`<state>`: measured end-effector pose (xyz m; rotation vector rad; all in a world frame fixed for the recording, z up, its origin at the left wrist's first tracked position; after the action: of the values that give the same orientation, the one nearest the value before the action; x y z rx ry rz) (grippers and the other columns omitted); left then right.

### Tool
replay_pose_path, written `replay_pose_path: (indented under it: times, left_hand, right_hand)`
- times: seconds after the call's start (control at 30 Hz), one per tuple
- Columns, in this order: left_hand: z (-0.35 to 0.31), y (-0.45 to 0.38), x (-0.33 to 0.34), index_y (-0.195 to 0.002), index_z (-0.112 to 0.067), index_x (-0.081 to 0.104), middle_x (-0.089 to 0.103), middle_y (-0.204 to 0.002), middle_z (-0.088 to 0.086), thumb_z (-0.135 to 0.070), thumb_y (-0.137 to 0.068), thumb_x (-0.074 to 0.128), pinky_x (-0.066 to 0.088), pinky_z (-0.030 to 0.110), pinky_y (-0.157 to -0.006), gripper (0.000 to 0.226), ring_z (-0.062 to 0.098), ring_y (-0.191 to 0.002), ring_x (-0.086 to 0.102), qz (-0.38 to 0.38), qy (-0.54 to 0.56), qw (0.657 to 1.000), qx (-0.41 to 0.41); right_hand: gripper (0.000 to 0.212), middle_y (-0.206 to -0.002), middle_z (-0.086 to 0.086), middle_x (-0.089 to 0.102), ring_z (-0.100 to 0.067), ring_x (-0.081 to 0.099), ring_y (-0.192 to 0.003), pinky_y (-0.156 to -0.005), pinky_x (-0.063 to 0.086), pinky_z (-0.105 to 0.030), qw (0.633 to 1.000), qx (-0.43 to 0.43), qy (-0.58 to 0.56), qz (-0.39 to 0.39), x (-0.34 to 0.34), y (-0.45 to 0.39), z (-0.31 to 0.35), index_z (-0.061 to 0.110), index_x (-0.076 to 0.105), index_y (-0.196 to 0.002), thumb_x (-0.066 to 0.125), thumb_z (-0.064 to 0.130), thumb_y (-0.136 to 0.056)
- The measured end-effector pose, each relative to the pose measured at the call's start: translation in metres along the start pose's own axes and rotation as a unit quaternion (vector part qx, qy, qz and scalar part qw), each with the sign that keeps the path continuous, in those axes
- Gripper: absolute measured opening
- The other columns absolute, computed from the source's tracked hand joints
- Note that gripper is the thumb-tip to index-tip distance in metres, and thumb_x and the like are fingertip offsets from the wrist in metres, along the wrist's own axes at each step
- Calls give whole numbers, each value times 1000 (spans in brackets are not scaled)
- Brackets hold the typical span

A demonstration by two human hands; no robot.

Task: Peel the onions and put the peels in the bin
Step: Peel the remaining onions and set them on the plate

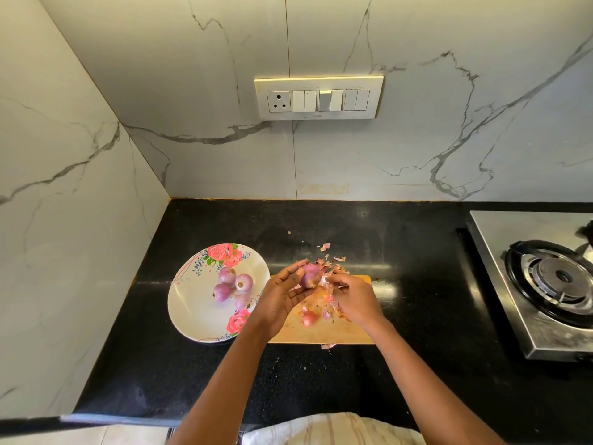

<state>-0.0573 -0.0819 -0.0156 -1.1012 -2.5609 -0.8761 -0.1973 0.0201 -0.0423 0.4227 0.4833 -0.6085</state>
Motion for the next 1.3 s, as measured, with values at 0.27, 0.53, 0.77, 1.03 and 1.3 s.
replay_pose_path:
  times: [0.27, 0.53, 0.77, 1.03, 1.3]
  left_hand:
    - [0, -5, -3, -129, -10, 65, 72, -123, 12, -21, -104, 54, 60, 31, -87, 29, 28, -111, 71, -44, 26, 999, -4]
    - [-5, -5, 4, -123, -9, 66, 75, -112, 12, -33, -103, 53, 61, 31, -84, 33, 27, -102, 74, -59, -52, 997, 3]
    - [-16, -5, 13, -120, -7, 65, 74, -110, 13, -42, -100, 55, 61, 30, -84, 42, 25, -98, 75, -54, -56, 997, 5]
    - [-23, -7, 22, -122, -3, 66, 72, -114, 15, -37, -103, 54, 59, 33, -92, 40, 24, -102, 73, -37, -34, 999, -3]
    - [-46, -8, 19, -127, -14, 62, 72, -116, 10, -28, -103, 54, 59, 32, -91, 28, 25, -105, 73, -25, -83, 995, 45]
  right_hand:
    - [16, -102, 13, 65, -1, 62, -93, -71, 44, -9, 998, -41, 13, -40, -10, 6, 19, 26, 67, -105, 75, 22, -92]
    - [27, -108, 15, 73, -1, 66, -104, -89, 54, -20, 981, -103, -154, -52, -16, 14, 51, 27, 76, -113, 80, 27, -86]
    - [12, -95, 8, 76, -5, 69, -94, -85, 55, -23, 971, -106, -203, -74, -28, 9, 60, 18, 79, -99, 78, 22, -88]
    - [4, -94, 13, 71, 0, 66, -92, -76, 51, -11, 972, -143, -151, -107, -38, 8, 81, 23, 72, -99, 70, 23, -96]
    - [22, -108, 12, 71, 0, 65, -103, -85, 54, -15, 973, -193, -71, -103, -47, 6, 90, 21, 75, -115, 71, 26, -94]
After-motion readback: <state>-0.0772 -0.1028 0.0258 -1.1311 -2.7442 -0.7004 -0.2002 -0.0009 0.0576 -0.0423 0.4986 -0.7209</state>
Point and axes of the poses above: each hand's wrist, its own y-axis away from the middle knuckle, its own x-axis out of the palm, z = x × y, the point moved 8 cm from there along -y, towards the middle knuckle
